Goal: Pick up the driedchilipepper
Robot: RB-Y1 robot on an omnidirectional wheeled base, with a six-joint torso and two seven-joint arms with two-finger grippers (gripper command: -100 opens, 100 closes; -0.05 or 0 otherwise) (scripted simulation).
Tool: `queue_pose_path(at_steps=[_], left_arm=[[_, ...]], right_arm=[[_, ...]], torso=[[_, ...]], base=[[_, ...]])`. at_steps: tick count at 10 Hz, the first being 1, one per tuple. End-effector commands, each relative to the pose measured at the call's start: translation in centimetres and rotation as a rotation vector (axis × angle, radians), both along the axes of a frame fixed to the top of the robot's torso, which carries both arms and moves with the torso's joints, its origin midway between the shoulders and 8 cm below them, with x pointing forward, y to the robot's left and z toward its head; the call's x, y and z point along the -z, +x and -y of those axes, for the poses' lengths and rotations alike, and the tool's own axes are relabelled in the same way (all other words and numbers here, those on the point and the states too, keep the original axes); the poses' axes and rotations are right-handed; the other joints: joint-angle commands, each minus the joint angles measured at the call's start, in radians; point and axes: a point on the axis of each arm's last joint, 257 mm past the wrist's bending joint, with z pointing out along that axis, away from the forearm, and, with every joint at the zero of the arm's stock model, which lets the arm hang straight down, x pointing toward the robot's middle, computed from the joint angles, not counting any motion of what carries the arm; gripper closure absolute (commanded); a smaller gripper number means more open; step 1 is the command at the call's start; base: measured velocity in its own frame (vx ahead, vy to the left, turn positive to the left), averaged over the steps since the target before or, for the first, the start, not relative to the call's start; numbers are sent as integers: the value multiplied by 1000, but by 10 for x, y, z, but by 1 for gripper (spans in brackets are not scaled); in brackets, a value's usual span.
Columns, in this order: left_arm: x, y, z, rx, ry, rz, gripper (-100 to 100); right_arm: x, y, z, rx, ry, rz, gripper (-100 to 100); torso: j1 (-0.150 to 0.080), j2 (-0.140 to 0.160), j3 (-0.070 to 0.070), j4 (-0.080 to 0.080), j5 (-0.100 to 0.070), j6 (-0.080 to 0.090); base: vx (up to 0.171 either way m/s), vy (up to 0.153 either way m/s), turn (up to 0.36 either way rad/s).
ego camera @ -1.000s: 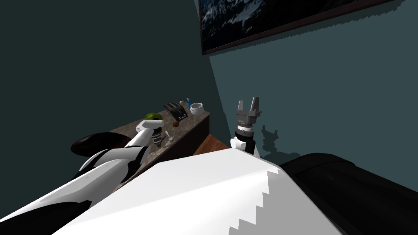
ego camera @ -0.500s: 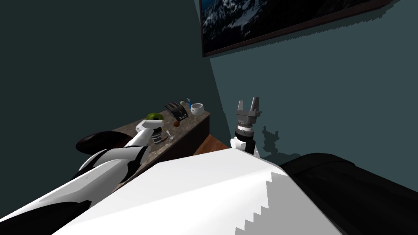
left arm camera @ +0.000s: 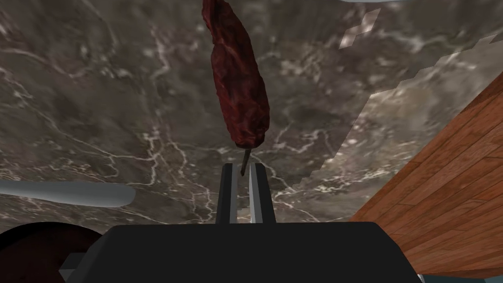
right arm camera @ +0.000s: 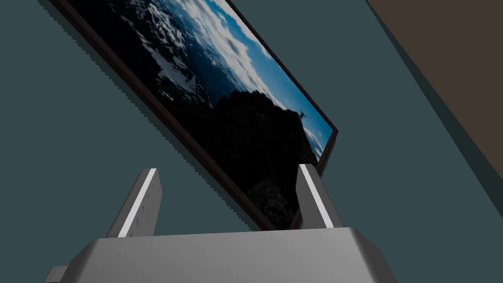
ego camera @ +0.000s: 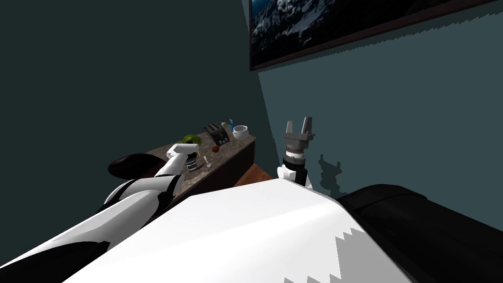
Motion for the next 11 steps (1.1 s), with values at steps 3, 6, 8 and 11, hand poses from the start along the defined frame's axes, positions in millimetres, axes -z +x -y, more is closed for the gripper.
queue_pose_path(at_steps=[3, 6, 8, 11], left_arm=[[-5, 22, 11, 88, -11, 32, 100], [-8, 38, 20, 168, -18, 52, 100], [-10, 53, 34, 233, -23, 74, 100], [-14, 65, 42, 306, -21, 85, 100]], right_arm=[[0, 0, 0, 0, 0, 0, 0], [0, 0, 0, 0, 0, 0, 0], [0, 0, 0, 0, 0, 0, 0], [0, 0, 0, 0, 0, 0, 0]], torso=[[1, 0, 0, 0, 1, 1], [2, 2, 1, 0, 1, 0], [2, 4, 2, 1, 1, 3], [2, 4, 2, 1, 1, 2]], base=[[111, -55, 253], [93, -61, 271], [89, -57, 180], [86, -82, 225]])
